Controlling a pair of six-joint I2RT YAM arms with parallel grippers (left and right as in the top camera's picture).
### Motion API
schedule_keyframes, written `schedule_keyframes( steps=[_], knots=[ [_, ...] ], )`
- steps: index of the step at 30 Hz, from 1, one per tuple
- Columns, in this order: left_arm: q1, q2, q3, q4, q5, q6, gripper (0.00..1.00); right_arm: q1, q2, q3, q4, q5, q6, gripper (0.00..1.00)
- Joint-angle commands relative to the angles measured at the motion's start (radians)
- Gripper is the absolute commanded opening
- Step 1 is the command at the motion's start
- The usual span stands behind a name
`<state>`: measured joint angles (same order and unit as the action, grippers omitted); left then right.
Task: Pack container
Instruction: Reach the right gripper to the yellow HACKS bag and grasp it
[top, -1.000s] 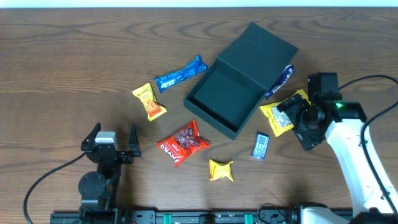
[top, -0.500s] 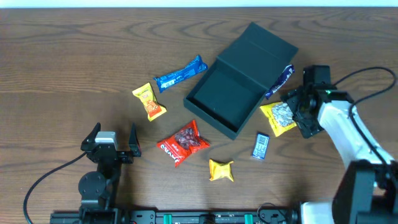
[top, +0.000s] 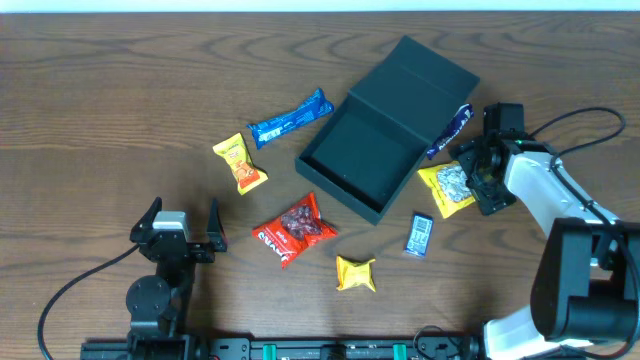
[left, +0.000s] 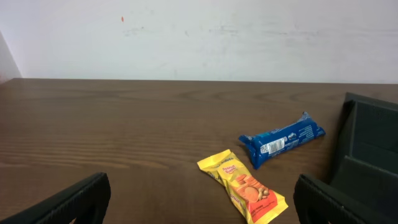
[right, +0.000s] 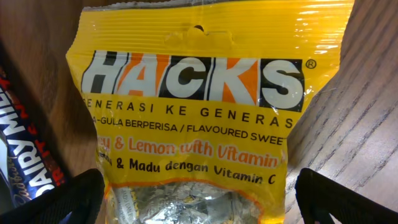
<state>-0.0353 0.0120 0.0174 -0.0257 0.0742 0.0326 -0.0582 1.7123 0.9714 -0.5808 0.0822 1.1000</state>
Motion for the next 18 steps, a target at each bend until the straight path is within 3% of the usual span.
schedule_keyframes(
  steps=[1,18],
  knots=[
    [0.002,-0.002,-0.013,-0.045,0.011,-0.003,0.95,-0.006,0.009,0.014,-0.001,0.003,0.014,0.99],
    [0.002,-0.002,-0.013,-0.045,0.011,-0.003,0.95,0.021,0.041,0.009,0.025,-0.023,0.043,0.99]
  ],
)
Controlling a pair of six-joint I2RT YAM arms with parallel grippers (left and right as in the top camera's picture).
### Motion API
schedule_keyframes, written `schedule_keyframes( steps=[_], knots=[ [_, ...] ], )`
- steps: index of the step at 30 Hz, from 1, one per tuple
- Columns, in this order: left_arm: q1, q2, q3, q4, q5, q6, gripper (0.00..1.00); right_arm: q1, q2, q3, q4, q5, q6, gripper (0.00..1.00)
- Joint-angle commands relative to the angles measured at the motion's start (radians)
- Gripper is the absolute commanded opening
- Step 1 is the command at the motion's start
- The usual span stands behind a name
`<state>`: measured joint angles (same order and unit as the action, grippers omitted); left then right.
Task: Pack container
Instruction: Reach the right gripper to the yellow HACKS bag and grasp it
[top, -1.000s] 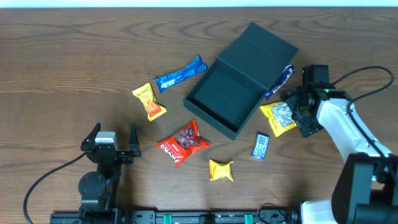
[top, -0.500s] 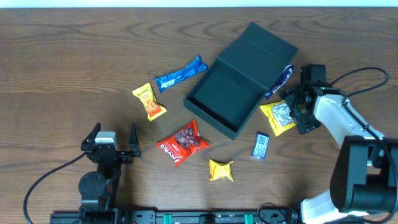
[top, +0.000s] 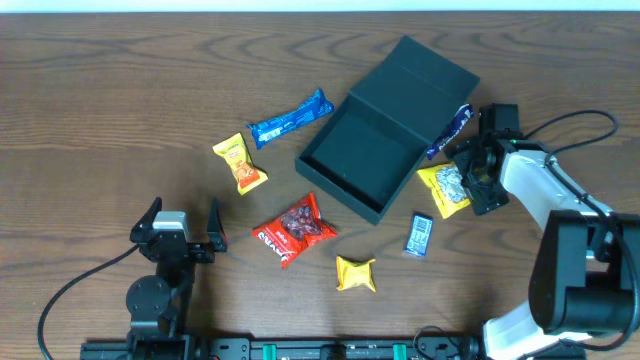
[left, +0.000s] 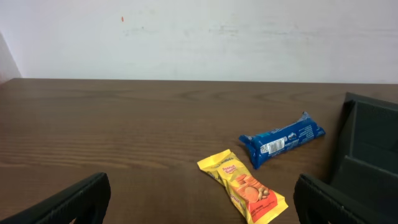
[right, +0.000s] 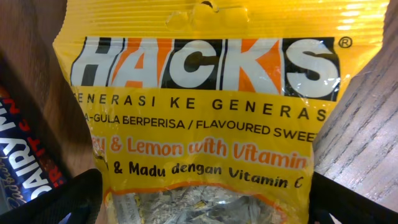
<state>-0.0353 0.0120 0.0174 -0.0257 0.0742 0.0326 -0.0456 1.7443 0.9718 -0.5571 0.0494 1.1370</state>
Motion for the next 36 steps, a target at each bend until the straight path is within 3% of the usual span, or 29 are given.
schedule_keyframes(
  steps=[1,6,11,17,29,32,36],
  knots=[
    [0.002,-0.002,-0.013,-0.045,0.011,-0.003,0.95,0.009,0.009,0.001,0.004,0.019,0.006,0.99],
    [0.002,-0.002,-0.013,-0.044,0.011,-0.003,0.95,0.008,0.009,-0.020,0.023,0.034,0.006,0.98],
    [0.002,-0.002,-0.013,-0.044,0.011,-0.003,0.95,0.008,0.009,-0.020,0.029,0.033,0.006,0.71],
    [0.002,-0.002,-0.013,-0.044,0.011,-0.003,0.95,0.008,0.009,-0.020,0.025,0.032,0.001,0.51],
    [0.002,-0.002,-0.013,-0.044,0.011,-0.003,0.95,0.008,-0.090,-0.020,-0.058,0.029,-0.055,0.38],
    [0.002,-0.002,-0.013,-0.045,0.011,-0.003,0.95,0.008,-0.154,-0.020,-0.112,0.029,-0.077,0.42],
    [0.002,-0.002,-0.013,-0.045,0.011,-0.003,0.95,0.008,-0.211,-0.020,-0.150,0.025,-0.111,0.38]
  ],
)
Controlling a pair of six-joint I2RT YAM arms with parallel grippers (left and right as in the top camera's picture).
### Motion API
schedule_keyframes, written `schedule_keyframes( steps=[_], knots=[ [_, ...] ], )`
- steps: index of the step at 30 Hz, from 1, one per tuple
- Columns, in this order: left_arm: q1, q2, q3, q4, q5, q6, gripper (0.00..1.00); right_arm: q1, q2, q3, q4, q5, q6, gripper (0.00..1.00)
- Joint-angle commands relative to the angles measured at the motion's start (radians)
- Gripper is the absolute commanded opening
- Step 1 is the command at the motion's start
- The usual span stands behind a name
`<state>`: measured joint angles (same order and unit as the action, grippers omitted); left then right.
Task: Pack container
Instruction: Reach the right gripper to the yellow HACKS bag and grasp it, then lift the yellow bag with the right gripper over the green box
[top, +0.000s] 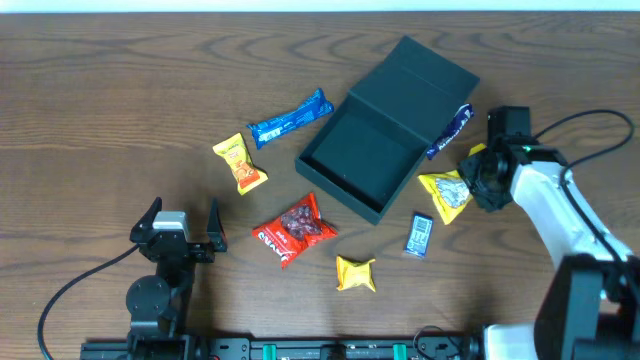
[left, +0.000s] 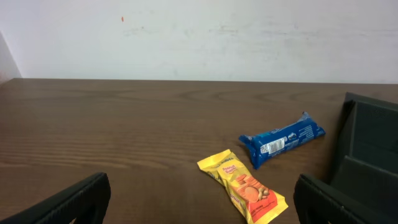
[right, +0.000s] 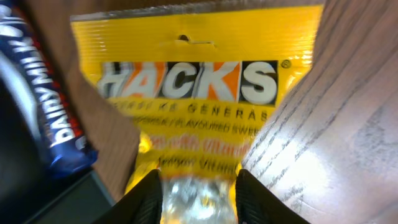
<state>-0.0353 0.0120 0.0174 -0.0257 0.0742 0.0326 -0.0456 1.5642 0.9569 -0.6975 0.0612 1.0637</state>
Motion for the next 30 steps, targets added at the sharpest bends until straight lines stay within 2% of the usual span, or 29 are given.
schedule_keyframes(
  steps=[1,7,8,9,12,14,17,25,30],
  knots=[
    [0.002,-0.002,-0.013,-0.044,0.011,-0.003,0.95,0.009,-0.044,-0.005,-0.026,0.014,-0.041,0.38],
    [0.002,-0.002,-0.013,-0.044,0.011,-0.003,0.95,0.010,-0.041,-0.005,-0.063,0.013,-0.051,0.44],
    [0.002,-0.002,-0.013,-0.045,0.011,-0.003,0.95,0.011,-0.038,-0.005,-0.060,0.014,-0.050,0.47],
    [0.002,-0.002,-0.013,-0.044,0.011,-0.003,0.95,0.013,-0.033,-0.005,-0.049,0.013,-0.050,0.55],
    [0.002,-0.002,-0.013,-0.044,0.011,-0.003,0.95,0.014,-0.006,-0.005,-0.023,0.013,-0.048,0.61],
    [0.002,-0.002,-0.013,-0.045,0.011,-0.003,0.95,0.014,0.032,-0.005,-0.010,0.013,-0.048,0.59],
    [0.002,-0.002,-0.013,-0.044,0.011,-0.003,0.95,0.020,0.088,-0.005,0.021,0.013,-0.048,0.44],
    [0.002,-0.002,-0.013,-0.044,0.011,-0.003,0.95,0.048,0.104,-0.005,0.068,-0.021,-0.048,0.16],
    [0.002,-0.002,-0.013,-0.045,0.011,-0.003,0.95,0.060,0.102,-0.005,0.067,-0.028,-0.048,0.15]
  ],
)
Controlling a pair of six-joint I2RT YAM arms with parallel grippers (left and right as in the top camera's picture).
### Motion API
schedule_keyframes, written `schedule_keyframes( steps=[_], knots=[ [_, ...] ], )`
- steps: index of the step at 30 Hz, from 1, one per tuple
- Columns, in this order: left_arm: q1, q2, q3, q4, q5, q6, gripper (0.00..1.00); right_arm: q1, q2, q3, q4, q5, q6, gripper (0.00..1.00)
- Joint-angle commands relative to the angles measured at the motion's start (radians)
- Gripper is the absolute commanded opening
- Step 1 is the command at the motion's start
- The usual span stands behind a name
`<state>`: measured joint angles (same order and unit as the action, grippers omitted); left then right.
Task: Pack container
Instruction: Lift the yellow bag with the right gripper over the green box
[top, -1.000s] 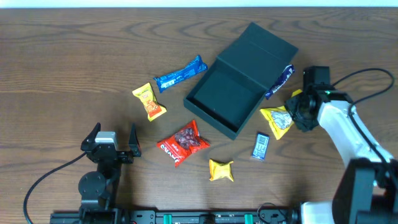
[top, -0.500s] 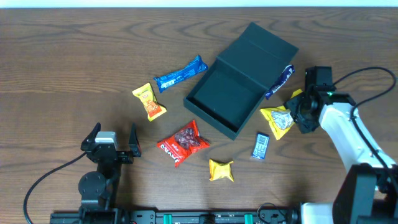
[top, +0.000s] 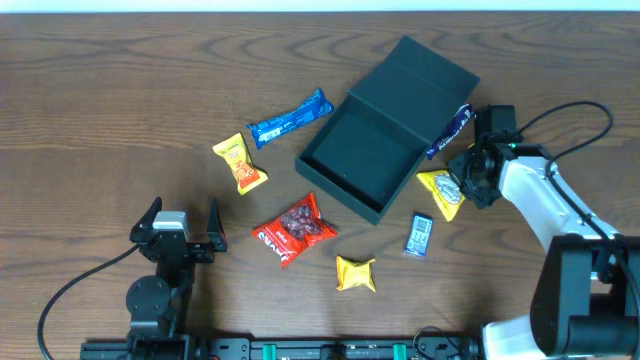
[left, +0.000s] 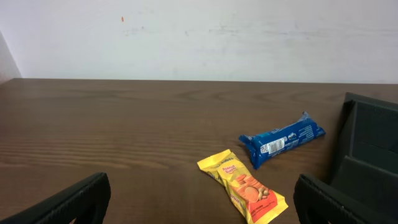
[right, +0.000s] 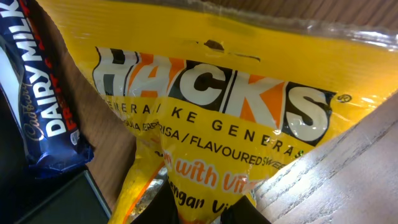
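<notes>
The open dark box (top: 362, 160) lies mid-table with its lid (top: 420, 72) folded back. My right gripper (top: 463, 181) is shut on the yellow Hacks sweets bag (top: 440, 192) just right of the box. In the right wrist view the bag (right: 217, 112) bunches up between my fingers (right: 166, 206), with the gripper (right: 208, 210) pinching its lower part. A Dairy Milk bar (right: 46, 81) leans on the box beside it. My left gripper (left: 200, 202) stands open and parked at the front left (top: 180, 236).
Loose on the table are a blue wafer packet (top: 290, 118), a yellow biscuit packet (top: 240, 163), a red snack bag (top: 293, 228), a small yellow packet (top: 355, 273) and a small blue packet (top: 419, 235). The right arm's cable (top: 570, 112) loops at the far right.
My right gripper has shifted slightly left, nearer the box, and its fingers pinch the Hacks bag tighter, so the bag is crumpled and tilted. The left arm has not moved.
My right gripper was open low over the flat Hacks bag, then closer with a finger on each side. Later the fingers had drawn in on the bag. Now they grip it bunched up beside the box. Everything else has stayed put.
</notes>
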<state>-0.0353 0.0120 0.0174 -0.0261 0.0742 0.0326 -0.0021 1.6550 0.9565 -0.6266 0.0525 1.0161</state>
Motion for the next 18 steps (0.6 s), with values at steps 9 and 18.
schedule_keyframes(
  steps=[9,18],
  knots=[
    [0.002,-0.002,-0.013,-0.044,0.011,-0.003,0.95,0.017,-0.068,-0.005,-0.059,-0.034,-0.004,0.08],
    [0.002,-0.002,-0.013,-0.044,0.011,-0.003,0.95,0.021,-0.162,-0.002,-0.119,-0.062,-0.059,0.05]
  ],
)
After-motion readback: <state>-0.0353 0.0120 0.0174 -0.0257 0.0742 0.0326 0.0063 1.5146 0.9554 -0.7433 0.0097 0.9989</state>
